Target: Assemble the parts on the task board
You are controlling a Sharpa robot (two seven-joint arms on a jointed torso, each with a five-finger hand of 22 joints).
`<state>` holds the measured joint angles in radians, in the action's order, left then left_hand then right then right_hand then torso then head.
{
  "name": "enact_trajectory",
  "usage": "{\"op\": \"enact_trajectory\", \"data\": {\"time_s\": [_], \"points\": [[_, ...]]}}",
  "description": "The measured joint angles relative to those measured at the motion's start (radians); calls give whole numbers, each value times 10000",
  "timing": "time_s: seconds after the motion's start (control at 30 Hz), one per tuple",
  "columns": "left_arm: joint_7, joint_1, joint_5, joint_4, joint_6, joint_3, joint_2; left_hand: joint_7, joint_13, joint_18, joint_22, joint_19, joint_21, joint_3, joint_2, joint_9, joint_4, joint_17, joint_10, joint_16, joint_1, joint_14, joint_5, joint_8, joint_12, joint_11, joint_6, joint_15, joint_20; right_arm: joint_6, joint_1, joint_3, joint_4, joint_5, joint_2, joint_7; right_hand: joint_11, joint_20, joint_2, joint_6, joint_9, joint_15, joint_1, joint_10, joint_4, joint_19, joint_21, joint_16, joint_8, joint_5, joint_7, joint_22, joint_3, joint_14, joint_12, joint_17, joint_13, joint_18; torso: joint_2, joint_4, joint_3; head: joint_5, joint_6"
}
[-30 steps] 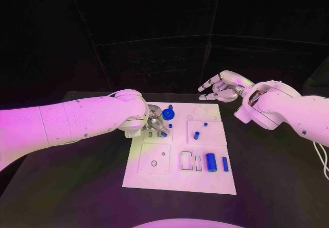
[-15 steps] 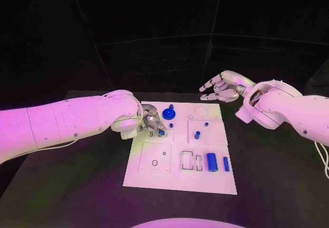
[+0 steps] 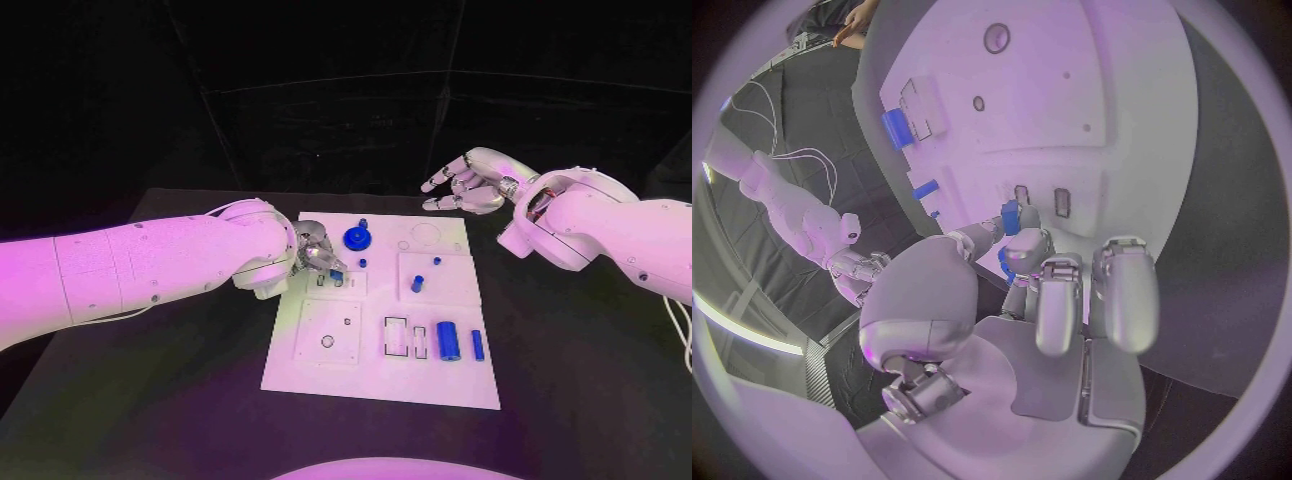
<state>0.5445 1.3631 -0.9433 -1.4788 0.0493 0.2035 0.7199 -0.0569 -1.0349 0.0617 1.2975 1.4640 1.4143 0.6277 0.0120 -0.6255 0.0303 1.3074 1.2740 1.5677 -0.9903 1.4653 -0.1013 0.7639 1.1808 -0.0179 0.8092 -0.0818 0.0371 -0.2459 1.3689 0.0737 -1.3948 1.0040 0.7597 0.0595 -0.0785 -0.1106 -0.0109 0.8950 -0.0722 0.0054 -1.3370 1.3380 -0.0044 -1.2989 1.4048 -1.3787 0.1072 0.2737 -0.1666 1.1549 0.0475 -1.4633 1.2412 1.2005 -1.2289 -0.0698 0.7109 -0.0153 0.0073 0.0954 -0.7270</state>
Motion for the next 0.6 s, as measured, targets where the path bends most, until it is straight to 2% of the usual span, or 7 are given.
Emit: {"op": "enact_trajectory", "data": {"time_s": [0.27,0.33,0.6], "points": [[37,-55,-664,-10,409,24,-34,-1,-43,0,35,-8,0,62,53,-27,-41,0,-1,0,53,0,15,71,0,1,-1,0,-8,9,0,0,7,58,1,-4,0,0,0,0,0,0,0,0,0,0,0,-1,0,0,0,0,0,0,0,-1,-1,-1,1,1,1,66,-2],[56,-63,-780,-4,436,26,-54,-1,-43,0,35,-8,0,202,83,-26,-151,0,-1,0,84,0,27,80,0,1,-1,0,-8,11,0,0,8,71,1,-5,0,0,0,0,0,0,0,0,0,0,0,-1,0,0,0,-1,0,0,0,-1,-1,-1,6,0,2,72,-3],[156,-80,-1080,3,330,32,-112,-1,-98,-1,74,-8,0,202,129,-58,-151,0,2,0,35,0,50,120,0,-1,-2,0,-8,21,0,0,8,102,0,-8,0,0,0,0,0,0,0,0,8,0,0,-1,0,-59,0,-1,-8,0,0,-2,-1,-1,12,-15,7,97,-21]]}}
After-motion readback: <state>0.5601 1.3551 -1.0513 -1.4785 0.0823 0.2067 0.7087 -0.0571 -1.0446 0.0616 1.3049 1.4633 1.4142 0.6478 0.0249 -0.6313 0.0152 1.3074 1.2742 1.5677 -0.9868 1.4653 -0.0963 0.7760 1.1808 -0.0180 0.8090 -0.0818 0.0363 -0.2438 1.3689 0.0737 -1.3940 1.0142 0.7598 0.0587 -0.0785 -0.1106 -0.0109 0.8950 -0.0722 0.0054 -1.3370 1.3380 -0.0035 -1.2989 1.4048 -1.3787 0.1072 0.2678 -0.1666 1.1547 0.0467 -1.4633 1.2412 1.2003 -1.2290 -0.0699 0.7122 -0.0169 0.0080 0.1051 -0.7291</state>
